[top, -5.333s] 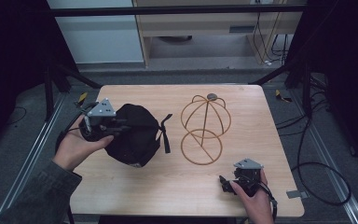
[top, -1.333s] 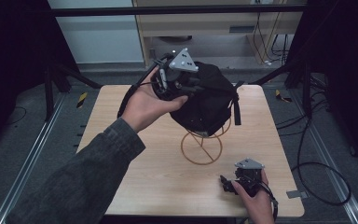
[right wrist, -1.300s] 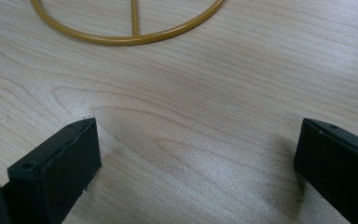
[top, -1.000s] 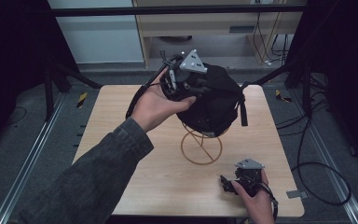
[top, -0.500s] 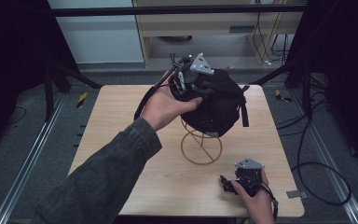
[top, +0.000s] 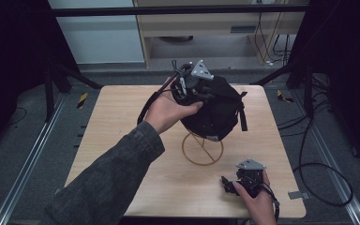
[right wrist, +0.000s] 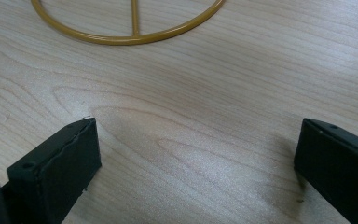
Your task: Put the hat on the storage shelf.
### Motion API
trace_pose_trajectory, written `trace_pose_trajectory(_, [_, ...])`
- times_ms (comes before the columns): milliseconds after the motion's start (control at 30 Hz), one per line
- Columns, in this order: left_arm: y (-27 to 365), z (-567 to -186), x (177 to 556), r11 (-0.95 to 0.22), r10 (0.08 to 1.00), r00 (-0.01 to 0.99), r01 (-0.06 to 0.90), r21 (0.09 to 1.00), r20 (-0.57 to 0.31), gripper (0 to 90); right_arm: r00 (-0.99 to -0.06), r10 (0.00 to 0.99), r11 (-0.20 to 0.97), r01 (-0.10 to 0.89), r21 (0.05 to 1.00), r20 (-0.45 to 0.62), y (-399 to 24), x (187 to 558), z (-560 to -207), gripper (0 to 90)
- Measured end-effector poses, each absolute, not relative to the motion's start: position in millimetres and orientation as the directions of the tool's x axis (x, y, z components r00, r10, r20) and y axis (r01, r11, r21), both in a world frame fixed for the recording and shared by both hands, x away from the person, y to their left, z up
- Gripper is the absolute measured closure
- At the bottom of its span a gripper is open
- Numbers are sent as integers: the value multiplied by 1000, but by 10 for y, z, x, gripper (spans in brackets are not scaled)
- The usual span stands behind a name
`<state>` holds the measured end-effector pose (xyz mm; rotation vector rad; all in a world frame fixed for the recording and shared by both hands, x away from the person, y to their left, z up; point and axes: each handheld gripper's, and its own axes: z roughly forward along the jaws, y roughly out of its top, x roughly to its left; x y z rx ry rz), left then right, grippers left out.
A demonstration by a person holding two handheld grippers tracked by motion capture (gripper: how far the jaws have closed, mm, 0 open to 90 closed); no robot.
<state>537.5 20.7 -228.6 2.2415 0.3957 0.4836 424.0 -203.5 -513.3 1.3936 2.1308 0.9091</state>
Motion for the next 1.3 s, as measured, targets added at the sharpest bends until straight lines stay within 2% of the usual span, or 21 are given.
trace_pose_trajectory(833, [212, -2451, 5470, -650, 432, 882, 158, 743, 190, 701, -400, 917, 279, 631, 724, -5, -2035, 4240, -5133, 5])
trace_pose_trajectory(1300, [232, -2440, 5430, -645, 420, 887, 144, 751, 191, 699, -400, 916, 280, 630, 724, -5, -2035, 4241, -5133, 5])
